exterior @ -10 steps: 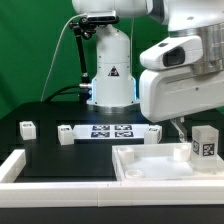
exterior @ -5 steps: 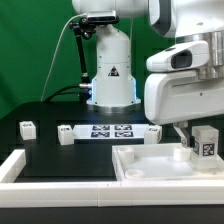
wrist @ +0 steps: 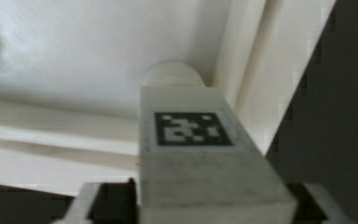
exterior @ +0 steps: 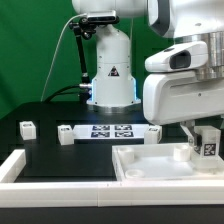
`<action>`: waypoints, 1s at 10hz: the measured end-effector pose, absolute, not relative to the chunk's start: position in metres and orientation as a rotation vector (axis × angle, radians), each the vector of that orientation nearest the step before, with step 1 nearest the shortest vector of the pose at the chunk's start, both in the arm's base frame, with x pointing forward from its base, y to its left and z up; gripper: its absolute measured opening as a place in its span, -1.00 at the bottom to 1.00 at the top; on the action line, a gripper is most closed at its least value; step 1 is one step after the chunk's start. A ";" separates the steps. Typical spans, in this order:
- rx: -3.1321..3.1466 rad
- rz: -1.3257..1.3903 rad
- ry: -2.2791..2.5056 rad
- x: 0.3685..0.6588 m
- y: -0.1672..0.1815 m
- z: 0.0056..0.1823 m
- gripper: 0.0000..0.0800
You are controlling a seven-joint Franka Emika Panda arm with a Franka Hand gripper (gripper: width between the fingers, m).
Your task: Assemble one leg
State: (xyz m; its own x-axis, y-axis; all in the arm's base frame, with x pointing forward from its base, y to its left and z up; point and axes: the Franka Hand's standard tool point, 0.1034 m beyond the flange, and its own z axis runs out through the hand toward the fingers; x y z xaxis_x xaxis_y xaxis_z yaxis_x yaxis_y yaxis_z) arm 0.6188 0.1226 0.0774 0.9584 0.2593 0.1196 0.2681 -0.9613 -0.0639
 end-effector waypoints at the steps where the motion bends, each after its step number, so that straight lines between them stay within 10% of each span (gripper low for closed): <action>1: -3.030 -0.169 -0.408 0.619 0.122 0.077 -0.27; 10: -2.878 -0.160 0.858 0.619 0.117 0.076 -0.27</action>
Offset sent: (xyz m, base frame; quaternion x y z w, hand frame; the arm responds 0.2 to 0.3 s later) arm 0.0000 0.0000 0.0000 0.0000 0.0000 0.0000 1.0000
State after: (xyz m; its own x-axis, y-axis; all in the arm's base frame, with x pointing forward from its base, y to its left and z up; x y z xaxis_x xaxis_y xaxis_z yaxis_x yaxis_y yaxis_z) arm 0.6188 0.1167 0.0755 0.8323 -0.5507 0.0632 -0.5365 -0.8290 -0.1581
